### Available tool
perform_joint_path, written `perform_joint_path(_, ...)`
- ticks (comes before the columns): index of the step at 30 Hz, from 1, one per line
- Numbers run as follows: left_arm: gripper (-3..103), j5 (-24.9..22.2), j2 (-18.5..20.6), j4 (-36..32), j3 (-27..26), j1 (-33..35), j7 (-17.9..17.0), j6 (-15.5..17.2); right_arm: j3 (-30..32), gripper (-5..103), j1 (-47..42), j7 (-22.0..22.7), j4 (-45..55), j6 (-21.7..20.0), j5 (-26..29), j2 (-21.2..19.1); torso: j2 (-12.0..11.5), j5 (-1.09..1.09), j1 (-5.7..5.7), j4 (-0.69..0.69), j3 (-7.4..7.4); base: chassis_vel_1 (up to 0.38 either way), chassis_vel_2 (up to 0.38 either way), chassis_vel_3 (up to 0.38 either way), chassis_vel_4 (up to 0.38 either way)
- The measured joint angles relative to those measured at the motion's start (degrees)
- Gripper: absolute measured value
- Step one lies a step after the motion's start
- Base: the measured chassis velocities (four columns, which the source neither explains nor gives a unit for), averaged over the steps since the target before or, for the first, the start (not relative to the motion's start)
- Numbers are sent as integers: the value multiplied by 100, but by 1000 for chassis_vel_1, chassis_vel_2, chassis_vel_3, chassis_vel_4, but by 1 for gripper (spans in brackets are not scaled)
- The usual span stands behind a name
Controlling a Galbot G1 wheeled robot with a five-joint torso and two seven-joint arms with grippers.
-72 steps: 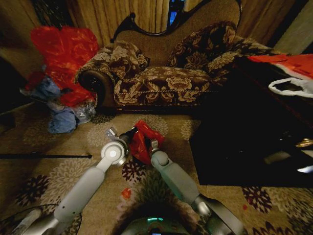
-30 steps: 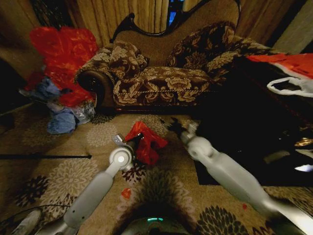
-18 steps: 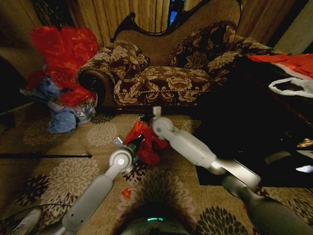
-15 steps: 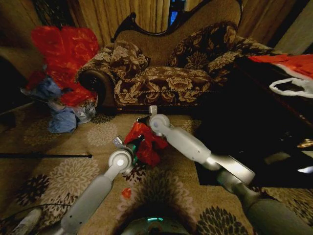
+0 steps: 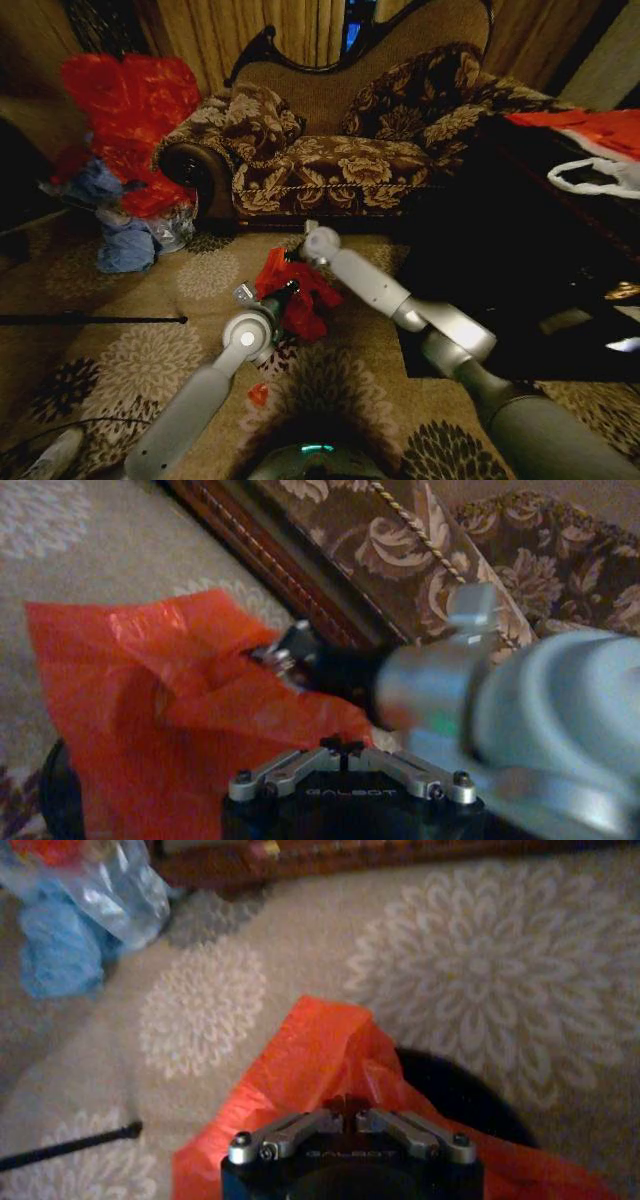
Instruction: Place a garbage bag over the trash bin.
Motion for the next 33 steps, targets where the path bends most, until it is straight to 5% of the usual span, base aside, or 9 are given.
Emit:
perform_joint_path(7, 0, -21, -138, 139, 55, -77, -96, 22, 1, 0, -129, -141, -715, 106, -534, 340, 0, 0, 0, 0, 0, 0, 0, 0, 0)
perform_joint_path(18, 0, -28, -506, 696, 17, -528, -171, 54, -20, 0, -407, -280, -1117, 255, -1076, 345, 0, 3, 1, 0, 2, 0, 0, 0, 0)
perform_joint_path(33, 0, 24, -446, 514, 33, -609, -170, 28, 279, 0, -373, -337, -946, 314, -1096, 344, 2, 0, 0, -2, -1, 0, 0, 0, 0)
